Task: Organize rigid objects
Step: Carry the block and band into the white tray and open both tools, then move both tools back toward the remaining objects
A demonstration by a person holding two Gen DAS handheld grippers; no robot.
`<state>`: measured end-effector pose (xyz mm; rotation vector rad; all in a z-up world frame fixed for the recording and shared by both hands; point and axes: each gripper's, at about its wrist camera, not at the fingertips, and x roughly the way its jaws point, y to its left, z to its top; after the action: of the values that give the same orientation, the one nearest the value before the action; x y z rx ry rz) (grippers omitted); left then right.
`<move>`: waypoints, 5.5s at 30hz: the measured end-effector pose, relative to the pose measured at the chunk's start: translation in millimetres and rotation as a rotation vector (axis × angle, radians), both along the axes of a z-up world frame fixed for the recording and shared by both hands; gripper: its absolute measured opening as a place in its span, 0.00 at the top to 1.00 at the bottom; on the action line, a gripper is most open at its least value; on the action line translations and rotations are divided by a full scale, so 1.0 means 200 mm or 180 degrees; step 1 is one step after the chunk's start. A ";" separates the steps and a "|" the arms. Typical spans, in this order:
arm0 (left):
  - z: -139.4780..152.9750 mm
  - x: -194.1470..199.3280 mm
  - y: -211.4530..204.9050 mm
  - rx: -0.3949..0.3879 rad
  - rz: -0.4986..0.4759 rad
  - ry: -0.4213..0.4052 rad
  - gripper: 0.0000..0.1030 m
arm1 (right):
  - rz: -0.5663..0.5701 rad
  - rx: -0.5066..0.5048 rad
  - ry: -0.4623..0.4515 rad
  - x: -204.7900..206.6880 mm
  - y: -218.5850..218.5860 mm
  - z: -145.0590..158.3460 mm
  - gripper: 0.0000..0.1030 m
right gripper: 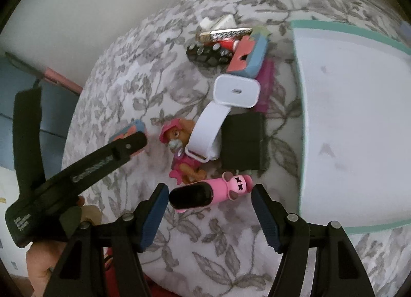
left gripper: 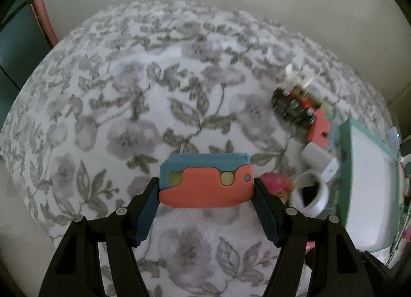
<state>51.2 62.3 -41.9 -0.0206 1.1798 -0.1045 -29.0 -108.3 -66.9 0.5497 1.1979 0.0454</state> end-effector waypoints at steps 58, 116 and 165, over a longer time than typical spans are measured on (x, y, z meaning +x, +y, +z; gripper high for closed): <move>-0.05 -0.04 -1.44 0.0296 -0.1597 -0.0229 0.30 | -0.2215 -0.1204 -0.0047 -0.18 -1.26 0.08 0.32; 0.26 -0.03 -0.48 -0.0496 -0.0224 -0.0621 0.05 | -0.1308 -0.1559 -0.0246 -0.17 -0.79 0.24 0.00; -0.21 0.06 -0.15 -0.0322 0.0312 0.0743 0.05 | -0.0197 -0.0943 -0.0052 0.11 -0.21 0.03 0.16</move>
<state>63.5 31.5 -83.9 -0.1838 1.4034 -0.0766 -6.4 -149.6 -60.4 0.3249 1.1460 -0.1776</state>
